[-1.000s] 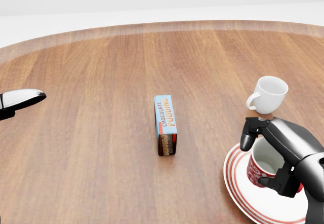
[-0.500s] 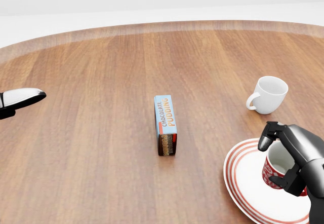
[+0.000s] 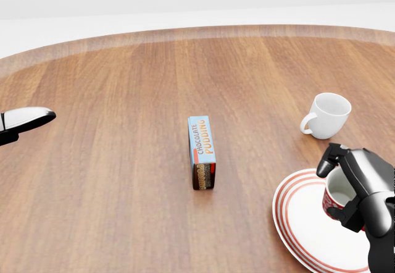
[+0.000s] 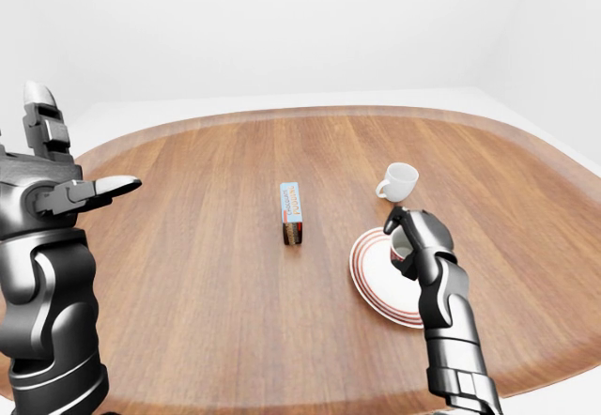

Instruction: Pick up the red mug and put it on the plate

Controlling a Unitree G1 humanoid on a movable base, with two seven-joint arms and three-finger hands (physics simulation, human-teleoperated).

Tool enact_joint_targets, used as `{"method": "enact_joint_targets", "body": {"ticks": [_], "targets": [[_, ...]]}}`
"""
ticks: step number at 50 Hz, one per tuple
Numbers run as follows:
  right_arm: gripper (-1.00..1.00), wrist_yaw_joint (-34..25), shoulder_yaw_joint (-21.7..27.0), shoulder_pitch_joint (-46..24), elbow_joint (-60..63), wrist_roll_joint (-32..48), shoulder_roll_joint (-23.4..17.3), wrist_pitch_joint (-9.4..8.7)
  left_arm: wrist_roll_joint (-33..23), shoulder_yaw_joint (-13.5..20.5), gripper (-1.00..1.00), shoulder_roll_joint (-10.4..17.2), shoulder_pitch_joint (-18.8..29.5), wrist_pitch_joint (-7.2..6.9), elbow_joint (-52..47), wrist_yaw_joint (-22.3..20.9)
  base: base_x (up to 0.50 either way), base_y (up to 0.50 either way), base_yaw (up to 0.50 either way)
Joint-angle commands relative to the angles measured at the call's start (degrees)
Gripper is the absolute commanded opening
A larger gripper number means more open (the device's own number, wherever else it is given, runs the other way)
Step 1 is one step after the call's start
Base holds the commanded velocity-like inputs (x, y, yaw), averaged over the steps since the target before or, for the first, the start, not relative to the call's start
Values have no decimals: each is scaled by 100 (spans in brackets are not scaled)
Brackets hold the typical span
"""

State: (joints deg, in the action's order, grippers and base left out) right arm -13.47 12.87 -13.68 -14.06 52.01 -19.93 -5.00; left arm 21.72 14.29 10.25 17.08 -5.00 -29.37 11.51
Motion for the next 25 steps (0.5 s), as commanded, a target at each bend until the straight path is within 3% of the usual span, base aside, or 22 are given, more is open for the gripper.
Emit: {"method": "enact_joint_targets", "body": {"ticks": [1,25], "targets": [[-100,849,-158,-185,-666,-679,-20,0,18,12,100,19,34,0,17,23,0,0,0],[-100,1524,-240,-249,-1422,-604,-187,0,18,26,100,15,-31,0,-11,-3,0,0,0]]}}
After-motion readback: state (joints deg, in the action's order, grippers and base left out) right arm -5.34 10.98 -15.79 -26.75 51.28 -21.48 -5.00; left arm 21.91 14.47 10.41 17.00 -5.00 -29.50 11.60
